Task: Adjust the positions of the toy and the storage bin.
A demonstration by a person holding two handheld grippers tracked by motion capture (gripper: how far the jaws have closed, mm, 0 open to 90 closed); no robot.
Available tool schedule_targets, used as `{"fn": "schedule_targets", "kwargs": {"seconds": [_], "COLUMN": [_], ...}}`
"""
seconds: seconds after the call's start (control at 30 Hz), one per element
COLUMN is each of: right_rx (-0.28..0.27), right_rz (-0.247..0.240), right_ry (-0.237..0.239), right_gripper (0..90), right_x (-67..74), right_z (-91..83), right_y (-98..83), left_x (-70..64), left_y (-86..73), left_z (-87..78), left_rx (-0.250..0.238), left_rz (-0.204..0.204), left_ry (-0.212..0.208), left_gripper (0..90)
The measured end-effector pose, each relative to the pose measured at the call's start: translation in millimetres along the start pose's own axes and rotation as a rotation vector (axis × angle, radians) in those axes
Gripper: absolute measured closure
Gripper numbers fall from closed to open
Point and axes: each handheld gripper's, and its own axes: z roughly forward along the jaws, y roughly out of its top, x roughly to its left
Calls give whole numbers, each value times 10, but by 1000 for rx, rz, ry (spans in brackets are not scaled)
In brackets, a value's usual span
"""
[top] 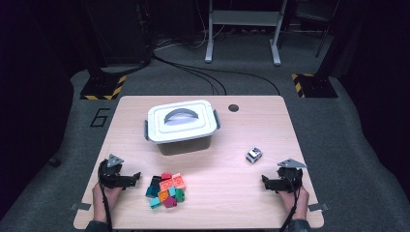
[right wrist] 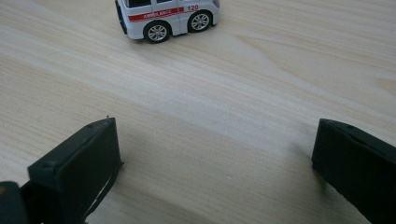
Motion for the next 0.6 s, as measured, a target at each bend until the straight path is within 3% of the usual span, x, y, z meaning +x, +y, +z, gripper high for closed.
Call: {"fn": "schedule_targets", "kwargs": {"seconds": [0.33, 0.53, 0.6], "right_rx": [-26, -22, -38], "right_rz": [52, 21, 18], "right_ry": [30, 45, 58], "right_gripper": [0, 0, 0], "right_x": [-75, -21, 66], "right_z": [-86, -146, -214], "right_y": [54, 160, 266], "left_x": [3, -2, 3], "left_y": [1, -1, 0], "left_z": [-4, 0, -5], "left_rx": [7, -1, 7], "left_rz": [9, 1, 10], "left_ry": [0, 1, 0], "left_gripper": [1, 1, 1]}}
